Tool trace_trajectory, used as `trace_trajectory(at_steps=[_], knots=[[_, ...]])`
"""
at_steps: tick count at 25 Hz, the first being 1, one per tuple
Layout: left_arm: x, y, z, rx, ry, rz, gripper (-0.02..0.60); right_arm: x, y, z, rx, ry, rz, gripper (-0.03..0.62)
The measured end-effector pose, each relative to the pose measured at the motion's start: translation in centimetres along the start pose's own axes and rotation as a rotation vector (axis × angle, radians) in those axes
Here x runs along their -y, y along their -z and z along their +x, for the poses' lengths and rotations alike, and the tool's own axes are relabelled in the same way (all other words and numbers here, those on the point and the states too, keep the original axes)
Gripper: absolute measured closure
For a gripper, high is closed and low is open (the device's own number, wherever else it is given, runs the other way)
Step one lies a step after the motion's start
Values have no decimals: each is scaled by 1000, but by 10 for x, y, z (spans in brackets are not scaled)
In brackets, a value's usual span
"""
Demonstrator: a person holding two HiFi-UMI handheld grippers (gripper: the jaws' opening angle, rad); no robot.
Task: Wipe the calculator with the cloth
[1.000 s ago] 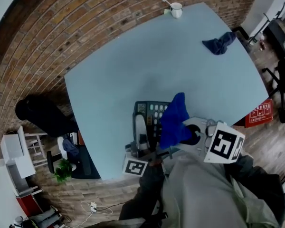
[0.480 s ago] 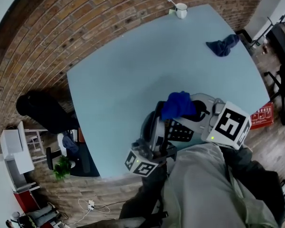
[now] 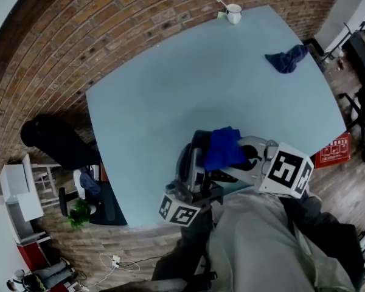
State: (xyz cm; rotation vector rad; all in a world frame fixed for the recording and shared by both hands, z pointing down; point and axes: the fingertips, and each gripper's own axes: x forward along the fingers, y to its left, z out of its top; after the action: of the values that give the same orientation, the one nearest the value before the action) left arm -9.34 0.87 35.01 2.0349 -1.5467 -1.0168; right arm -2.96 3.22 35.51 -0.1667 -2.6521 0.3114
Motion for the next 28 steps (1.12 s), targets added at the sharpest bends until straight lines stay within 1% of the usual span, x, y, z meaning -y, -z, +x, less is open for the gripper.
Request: trace_trajectory(at_steps=[2, 4, 5, 7, 8, 9, 10, 13, 14, 16, 17, 18, 20, 21, 22, 23, 25, 27, 28], knots=[[-3, -2, 2, 17, -15, 8, 537, -27, 11, 15, -59, -71, -35, 526], [-7, -7, 3, 47, -32, 5, 537, -43, 21, 23, -70, -121, -63, 526], [-9, -11, 2, 68, -36, -10, 537, -45, 26, 21, -57, -136, -49, 526], [-12, -19, -1, 105, -32, -50, 535, -43, 36, 8, -22, -174, 29, 526], [-12, -21, -2, 112, -25, -64, 535, -37, 39, 0, -8, -177, 69, 526], [-11, -21, -2, 113, -16, -73, 534, -28, 37, -9, 8, -156, 92, 526], [-9, -21, -1, 107, -5, -79, 532, -15, 31, -16, 30, -111, 95, 526], [1, -10, 2, 77, 26, -100, 532, 21, 0, -30, 100, 55, 38, 526], [3, -6, 3, 71, 31, -108, 532, 26, -9, -30, 104, 84, 17, 526], [5, -1, 4, 65, 23, -103, 532, 20, -14, -20, 62, 89, -19, 526], [4, 0, 4, 60, 14, -91, 532, 10, -11, -13, 28, 65, -39, 526], [2, -1, 3, 54, 3, -76, 532, -4, -4, -5, -4, 20, -55, 526], [-2, -6, 1, 53, -13, -45, 532, -32, 14, 8, -46, -101, -66, 526], [-4, -10, 0, 58, -16, -36, 532, -41, 22, 11, -45, -143, -66, 526], [-5, -14, -2, 67, -14, -37, 532, -43, 24, 10, -21, -155, -62, 526], [-5, -17, -4, 75, -6, -42, 532, -37, 23, 5, 22, -137, -48, 526], [2, -18, -4, 69, 24, -31, 532, -10, 13, -11, 105, -36, -3, 526], [13, -12, -2, 34, 55, 10, 532, 21, 3, -27, 135, 80, 5, 526], [18, -8, 0, 16, 69, 27, 532, 32, -4, -31, 142, 118, -2, 526]])
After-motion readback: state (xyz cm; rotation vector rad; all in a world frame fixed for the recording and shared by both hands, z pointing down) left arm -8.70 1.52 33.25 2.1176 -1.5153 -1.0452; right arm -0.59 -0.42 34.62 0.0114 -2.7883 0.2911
